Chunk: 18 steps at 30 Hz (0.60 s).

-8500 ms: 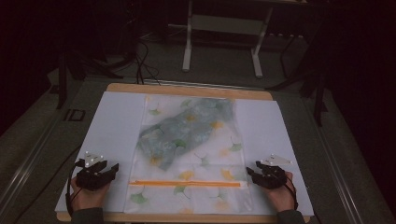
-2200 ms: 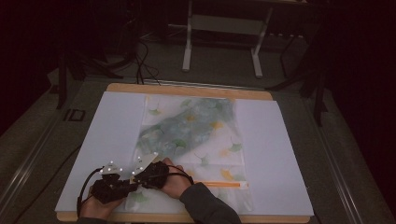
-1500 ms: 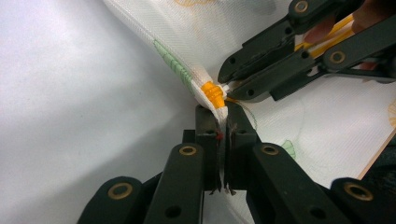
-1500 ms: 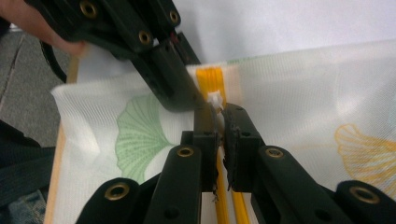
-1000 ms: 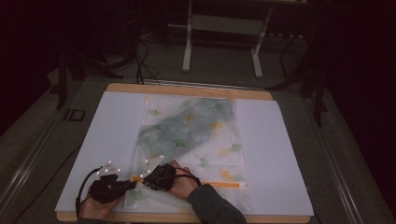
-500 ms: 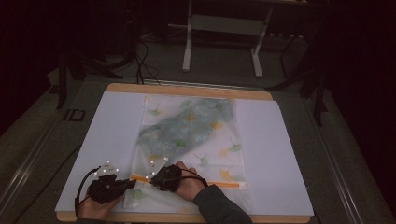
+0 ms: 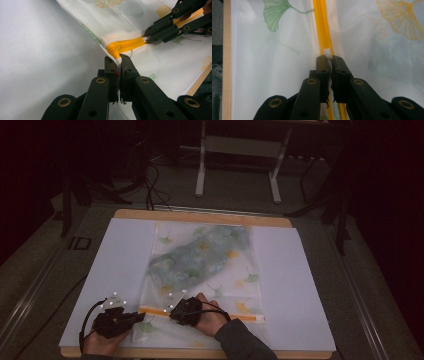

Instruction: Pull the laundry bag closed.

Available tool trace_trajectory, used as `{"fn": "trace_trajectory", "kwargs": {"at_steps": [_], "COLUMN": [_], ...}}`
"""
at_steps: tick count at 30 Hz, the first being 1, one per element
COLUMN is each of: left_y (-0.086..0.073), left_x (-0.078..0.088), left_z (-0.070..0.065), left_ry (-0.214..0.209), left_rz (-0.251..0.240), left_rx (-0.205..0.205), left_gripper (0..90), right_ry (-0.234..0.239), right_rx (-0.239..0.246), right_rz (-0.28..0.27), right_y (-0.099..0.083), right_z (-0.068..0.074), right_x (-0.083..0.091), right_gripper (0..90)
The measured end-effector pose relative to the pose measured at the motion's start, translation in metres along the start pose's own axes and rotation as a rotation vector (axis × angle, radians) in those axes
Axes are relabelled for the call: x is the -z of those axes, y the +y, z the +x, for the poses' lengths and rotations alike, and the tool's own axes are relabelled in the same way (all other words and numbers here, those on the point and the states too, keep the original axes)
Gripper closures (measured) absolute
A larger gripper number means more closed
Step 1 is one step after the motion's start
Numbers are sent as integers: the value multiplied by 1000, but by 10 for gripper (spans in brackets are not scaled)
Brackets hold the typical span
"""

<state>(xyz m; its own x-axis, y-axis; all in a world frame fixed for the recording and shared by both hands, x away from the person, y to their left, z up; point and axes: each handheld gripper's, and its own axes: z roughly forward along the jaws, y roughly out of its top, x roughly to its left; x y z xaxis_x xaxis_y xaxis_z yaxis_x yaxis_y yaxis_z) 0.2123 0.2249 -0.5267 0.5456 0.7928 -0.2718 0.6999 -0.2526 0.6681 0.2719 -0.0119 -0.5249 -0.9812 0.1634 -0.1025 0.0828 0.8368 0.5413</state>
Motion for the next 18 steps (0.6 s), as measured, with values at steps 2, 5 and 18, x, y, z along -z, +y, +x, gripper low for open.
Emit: {"fn": "trace_trajectory", "kwargs": {"at_steps": [2, 5, 18], "left_y": [0, 0, 0], "left_x": [0, 0, 0], "left_z": [0, 0, 0], "left_ry": [0, -1, 1], "left_rz": [1, -1, -3], "left_rx": [-1, -2, -6], "left_gripper": [864, 864, 863], "right_ry": [-3, -9, -24], "right_rx": [2, -2, -6], "right_rz": [4, 9, 31], "right_y": [-2, -5, -18], "right_z": [-1, 0, -2], "right_x": [2, 4, 14], "right_gripper": [852, 852, 853]}}
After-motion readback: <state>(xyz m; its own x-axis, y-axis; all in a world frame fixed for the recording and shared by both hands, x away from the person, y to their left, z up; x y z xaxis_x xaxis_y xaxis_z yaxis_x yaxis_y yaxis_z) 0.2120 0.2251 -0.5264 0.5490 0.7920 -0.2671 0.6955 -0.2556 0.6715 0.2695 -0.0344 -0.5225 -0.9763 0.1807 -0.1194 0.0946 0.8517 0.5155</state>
